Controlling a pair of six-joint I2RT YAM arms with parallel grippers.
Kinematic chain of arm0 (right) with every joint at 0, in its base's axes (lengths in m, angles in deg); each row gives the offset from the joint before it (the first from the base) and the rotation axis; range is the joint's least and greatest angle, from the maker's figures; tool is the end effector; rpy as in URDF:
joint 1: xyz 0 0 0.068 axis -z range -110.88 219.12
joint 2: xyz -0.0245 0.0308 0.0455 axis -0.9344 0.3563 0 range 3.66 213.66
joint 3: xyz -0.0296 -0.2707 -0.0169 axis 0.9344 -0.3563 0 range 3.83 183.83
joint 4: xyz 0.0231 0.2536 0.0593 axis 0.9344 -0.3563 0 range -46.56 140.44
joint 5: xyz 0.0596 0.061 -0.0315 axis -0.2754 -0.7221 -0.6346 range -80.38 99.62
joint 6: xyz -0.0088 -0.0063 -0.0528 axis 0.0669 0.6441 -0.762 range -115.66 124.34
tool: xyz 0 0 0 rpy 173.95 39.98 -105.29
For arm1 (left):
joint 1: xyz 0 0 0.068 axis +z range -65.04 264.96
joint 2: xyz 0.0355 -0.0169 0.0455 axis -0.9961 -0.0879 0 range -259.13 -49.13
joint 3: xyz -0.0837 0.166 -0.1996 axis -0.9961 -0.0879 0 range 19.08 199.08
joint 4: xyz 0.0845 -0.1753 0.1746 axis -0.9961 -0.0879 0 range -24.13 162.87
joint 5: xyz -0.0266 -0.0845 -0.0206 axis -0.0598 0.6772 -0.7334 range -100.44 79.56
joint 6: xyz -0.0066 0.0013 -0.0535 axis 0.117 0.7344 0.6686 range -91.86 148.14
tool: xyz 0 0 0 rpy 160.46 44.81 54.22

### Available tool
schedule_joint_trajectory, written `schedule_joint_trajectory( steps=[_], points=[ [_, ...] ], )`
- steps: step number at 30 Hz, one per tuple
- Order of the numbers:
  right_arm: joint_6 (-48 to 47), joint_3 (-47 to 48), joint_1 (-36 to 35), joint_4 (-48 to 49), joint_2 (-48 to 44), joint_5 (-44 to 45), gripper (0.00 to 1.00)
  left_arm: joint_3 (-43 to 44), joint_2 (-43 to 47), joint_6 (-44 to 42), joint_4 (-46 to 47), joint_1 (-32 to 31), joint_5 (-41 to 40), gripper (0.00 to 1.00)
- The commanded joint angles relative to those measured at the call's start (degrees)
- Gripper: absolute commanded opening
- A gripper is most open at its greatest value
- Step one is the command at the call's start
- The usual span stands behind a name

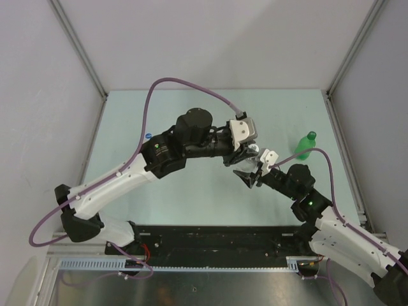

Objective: Screw on the bottle caps
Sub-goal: Screw the bottle cap onto the plastic bottle.

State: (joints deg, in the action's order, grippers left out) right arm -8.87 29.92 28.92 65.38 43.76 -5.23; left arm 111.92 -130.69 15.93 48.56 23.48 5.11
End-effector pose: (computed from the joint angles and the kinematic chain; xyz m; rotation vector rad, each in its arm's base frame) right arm 0.1306 0.1223 0.2842 -0.8913 1.3090 0.5714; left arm 0.1421 -0.2816 0.4569 1.2785 1.3695 -0.8482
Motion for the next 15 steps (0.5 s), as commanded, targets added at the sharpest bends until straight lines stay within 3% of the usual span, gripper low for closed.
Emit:
schedule_joint_trajectory(
  steps=[1,8,13,15],
  points=[
    [-2.5,2.6,-0.3,9.3,-3.6,-8.7,0.0,-4.5,-2.0,-7.3,-7.8,-0.3,5.2,0.04],
    [-3.2,2.6,-0.2,8.1,-3.8,-9.9,0.0,-2.5,-2.6,-5.7,-7.8,0.3,-0.8,0.28],
    [-3.7,2.7,-0.2,7.1,-3.0,-8.3,0.0,-0.2,-1.8,-4.0,-7.9,1.5,-3.4,0.81],
    [-3.5,2.7,-0.1,6.8,-2.2,-7.1,0.0,1.0,-0.9,-3.2,-7.8,1.9,-3.8,0.95]
  ],
)
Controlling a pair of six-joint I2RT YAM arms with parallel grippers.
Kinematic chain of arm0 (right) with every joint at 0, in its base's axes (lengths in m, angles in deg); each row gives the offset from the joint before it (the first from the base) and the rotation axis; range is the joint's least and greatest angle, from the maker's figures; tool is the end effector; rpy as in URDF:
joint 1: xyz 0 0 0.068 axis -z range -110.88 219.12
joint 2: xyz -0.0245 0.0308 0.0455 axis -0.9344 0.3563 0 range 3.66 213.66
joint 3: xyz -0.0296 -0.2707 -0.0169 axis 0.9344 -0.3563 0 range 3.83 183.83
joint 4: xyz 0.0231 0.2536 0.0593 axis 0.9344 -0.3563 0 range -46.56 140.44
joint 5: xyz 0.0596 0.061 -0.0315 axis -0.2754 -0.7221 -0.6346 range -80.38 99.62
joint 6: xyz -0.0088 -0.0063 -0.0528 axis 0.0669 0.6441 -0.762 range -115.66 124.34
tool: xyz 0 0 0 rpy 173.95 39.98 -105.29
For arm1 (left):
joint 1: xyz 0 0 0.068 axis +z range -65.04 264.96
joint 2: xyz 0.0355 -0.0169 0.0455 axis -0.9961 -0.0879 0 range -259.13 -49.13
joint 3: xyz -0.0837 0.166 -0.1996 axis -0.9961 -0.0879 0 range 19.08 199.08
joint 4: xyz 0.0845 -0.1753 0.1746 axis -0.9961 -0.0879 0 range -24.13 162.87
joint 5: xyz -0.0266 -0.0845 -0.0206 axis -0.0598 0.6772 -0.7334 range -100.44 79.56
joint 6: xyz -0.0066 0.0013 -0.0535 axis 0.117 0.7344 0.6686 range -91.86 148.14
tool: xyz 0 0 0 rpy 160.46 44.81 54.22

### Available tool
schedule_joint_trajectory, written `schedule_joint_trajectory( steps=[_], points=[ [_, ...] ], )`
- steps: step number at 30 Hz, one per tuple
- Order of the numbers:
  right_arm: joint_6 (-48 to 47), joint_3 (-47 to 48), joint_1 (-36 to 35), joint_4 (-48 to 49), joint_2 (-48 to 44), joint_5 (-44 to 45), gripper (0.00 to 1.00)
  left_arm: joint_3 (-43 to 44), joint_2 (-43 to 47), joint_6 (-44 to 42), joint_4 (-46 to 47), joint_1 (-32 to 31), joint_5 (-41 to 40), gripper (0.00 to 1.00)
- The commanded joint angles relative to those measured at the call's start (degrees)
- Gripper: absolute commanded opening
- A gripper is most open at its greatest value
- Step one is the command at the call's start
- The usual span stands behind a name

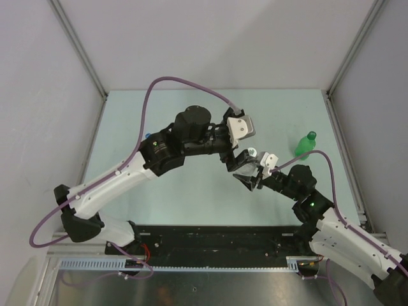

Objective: Screw on the bottle caps
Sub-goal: Screw the bottle cap onto the plastic bottle.

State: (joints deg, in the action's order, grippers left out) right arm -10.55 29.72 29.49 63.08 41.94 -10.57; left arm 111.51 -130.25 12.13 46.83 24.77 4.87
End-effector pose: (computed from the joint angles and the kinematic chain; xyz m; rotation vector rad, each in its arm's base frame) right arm 0.1249 0.1193 0.2835 -0.9717 1.2711 0.6129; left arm 0.1471 -0.2758 0.4536 1.3139 1.3601 -0.7795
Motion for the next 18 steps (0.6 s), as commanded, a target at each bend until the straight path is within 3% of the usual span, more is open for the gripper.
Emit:
schedule_joint_trajectory(
  steps=[1,7,12,15,18],
  points=[
    [-1.8,2.9,-0.6,9.0,0.1,-1.2,0.0,1.8,-0.6,0.8,-6.1,0.7,-3.5,0.97],
    [-0.2,4.3,-0.6,9.0,3.7,3.2,0.0,0.8,4.2,0.9,-5.9,0.8,-1.5,0.99],
    [2.8,5.8,0.0,10.2,6.8,13.6,0.0,-2.5,6.8,2.0,-4.6,0.8,0.3,1.0],
    [4.0,6.4,0.4,10.4,9.1,21.1,0.0,-4.3,7.8,4.4,-3.2,0.9,-1.3,0.99],
    [3.7,6.5,0.6,11.2,12.1,30.6,0.0,-3.6,8.1,11.8,-1.5,0.8,-8.6,0.99]
  ],
)
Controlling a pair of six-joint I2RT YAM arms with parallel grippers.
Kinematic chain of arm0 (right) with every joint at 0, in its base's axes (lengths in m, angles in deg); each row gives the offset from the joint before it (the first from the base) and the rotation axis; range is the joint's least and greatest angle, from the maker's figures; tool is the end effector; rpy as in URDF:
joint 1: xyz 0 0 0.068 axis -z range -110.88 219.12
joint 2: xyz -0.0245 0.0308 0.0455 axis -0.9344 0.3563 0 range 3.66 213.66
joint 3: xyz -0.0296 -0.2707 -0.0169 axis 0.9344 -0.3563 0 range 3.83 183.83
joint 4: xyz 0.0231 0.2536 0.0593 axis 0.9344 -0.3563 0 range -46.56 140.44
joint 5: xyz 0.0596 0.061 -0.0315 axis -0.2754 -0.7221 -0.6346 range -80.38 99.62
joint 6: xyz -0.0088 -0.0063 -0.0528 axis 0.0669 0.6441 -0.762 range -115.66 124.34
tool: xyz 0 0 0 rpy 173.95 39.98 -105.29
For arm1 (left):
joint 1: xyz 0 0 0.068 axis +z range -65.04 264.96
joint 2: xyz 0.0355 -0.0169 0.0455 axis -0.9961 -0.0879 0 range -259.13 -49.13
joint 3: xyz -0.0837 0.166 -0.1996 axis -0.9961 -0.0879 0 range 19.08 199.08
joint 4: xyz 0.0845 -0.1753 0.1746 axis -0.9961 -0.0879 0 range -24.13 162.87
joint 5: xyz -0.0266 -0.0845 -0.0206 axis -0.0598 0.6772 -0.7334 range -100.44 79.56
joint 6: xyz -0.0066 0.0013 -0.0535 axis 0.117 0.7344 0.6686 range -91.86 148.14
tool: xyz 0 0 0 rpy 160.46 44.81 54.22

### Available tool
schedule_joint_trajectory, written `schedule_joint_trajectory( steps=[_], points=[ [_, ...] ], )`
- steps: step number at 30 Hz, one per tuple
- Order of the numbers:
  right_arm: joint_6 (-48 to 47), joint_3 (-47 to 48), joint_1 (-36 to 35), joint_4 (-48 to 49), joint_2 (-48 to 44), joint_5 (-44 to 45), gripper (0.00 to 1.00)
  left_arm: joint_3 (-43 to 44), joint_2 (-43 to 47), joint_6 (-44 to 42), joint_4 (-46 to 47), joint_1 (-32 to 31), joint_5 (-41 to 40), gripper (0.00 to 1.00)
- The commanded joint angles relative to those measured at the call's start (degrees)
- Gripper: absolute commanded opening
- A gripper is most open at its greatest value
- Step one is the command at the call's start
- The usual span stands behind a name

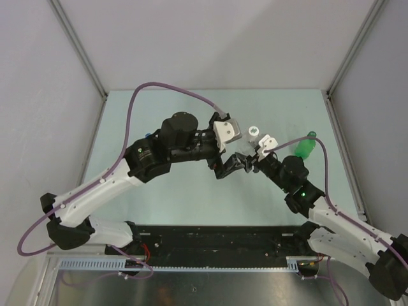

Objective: Screw on the bottle caps
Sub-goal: Screw the bottle cap onto the plastic bottle.

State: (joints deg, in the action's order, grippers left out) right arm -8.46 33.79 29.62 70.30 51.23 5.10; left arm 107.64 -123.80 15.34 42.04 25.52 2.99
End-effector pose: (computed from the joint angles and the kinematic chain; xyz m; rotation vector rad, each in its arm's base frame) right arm 0.1549 0.1312 0.2957 -0.7383 1.3598 0.4307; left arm 0.1339 -0.2432 0.4534 1.2704 1.4564 -0.7726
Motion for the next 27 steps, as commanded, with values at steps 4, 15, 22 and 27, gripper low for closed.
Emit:
schedule_joint_trajectory(
  steps=[4,15,22,27],
  points=[
    [-0.3,2.5,0.2,6.8,7.7,24.4,0.0,6.1,0.0,23.5,3.7,0.1,-22.6,1.0],
    [-9.4,2.7,-7.2,21.0,19.4,36.2,0.0,16.2,-13.2,37.0,4.4,0.0,-39.4,0.93],
    [-9.5,2.9,-7.4,20.8,18.7,35.8,0.0,14.6,-14.4,39.4,4.4,-0.7,-44.0,0.77],
    [-9.7,3.5,-7.6,19.3,19.5,36.8,0.0,15.1,-16.4,38.4,4.4,-2.4,-46.0,0.73]
  ],
)
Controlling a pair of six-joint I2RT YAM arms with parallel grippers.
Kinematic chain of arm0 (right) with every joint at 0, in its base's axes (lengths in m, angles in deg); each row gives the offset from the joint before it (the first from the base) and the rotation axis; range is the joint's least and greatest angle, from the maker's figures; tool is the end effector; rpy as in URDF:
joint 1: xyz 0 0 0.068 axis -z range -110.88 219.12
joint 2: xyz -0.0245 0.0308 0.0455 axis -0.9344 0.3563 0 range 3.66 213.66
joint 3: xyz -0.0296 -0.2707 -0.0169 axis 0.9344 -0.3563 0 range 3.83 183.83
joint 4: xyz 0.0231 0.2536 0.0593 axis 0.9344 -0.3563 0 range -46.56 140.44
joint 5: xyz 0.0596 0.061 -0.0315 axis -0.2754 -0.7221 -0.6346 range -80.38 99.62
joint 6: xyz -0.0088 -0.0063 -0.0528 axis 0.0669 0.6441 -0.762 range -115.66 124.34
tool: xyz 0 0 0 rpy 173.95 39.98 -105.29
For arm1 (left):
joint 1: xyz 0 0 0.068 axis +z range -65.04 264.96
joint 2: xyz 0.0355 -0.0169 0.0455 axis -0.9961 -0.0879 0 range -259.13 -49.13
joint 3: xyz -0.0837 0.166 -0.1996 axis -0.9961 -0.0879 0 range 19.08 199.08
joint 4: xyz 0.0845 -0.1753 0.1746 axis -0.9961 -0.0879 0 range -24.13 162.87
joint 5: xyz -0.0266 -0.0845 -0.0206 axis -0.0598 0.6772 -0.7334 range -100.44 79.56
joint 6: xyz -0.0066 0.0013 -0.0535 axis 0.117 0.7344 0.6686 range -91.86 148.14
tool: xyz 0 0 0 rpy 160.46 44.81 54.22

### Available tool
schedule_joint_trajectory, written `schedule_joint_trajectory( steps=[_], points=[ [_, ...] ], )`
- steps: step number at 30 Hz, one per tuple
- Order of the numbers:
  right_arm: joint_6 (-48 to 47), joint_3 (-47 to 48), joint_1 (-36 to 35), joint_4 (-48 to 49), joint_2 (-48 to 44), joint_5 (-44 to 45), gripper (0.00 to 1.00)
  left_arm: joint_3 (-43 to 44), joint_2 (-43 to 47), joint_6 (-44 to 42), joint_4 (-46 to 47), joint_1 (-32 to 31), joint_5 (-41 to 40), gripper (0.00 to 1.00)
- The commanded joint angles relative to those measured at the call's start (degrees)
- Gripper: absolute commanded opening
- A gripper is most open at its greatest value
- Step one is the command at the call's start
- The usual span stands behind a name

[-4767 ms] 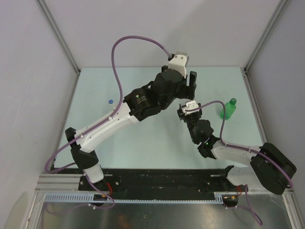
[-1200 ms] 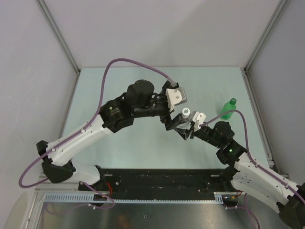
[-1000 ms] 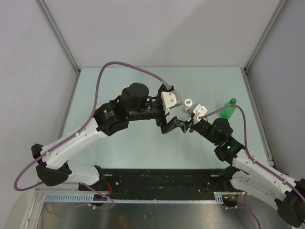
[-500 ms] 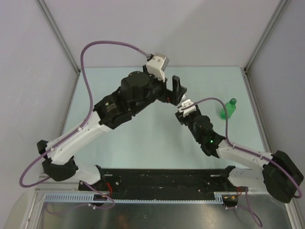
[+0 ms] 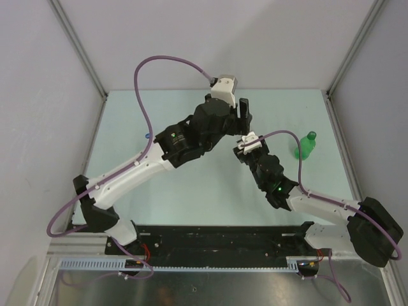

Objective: Screw on the bottle caps
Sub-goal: Screw the bottle cap onto the plastic bottle.

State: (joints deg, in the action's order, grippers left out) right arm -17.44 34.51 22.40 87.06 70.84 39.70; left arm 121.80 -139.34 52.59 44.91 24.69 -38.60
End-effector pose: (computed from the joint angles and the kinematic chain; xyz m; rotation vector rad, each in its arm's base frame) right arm 0.1879 0.1734 0.2596 -0.5156 1.4824 -0.0696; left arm 0.1875 -0.2945 0.4610 0.2285 1.8346 -0.5944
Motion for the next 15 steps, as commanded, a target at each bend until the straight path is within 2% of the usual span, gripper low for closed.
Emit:
schedule_joint_trajectory(
  steps=[1,5,10,15],
  points=[
    [-0.7,2.8,-0.4,2.3,-0.1,2.4,0.0,1.1,-1.1,0.6,1.5,-1.9,-5.1,0.72],
    [-0.6,3.5,-0.4,1.6,0.3,3.5,0.0,0.9,-1.5,-0.2,1.5,-2.4,-4.9,0.69],
    [-0.6,3.8,-0.6,1.2,-0.1,3.7,0.0,0.1,-1.7,0.2,1.5,-2.5,-5.2,0.57],
    [-0.6,3.9,-0.8,0.4,-0.6,3.7,0.0,0.0,-2.2,0.4,1.4,-2.6,-5.5,0.5]
  ],
)
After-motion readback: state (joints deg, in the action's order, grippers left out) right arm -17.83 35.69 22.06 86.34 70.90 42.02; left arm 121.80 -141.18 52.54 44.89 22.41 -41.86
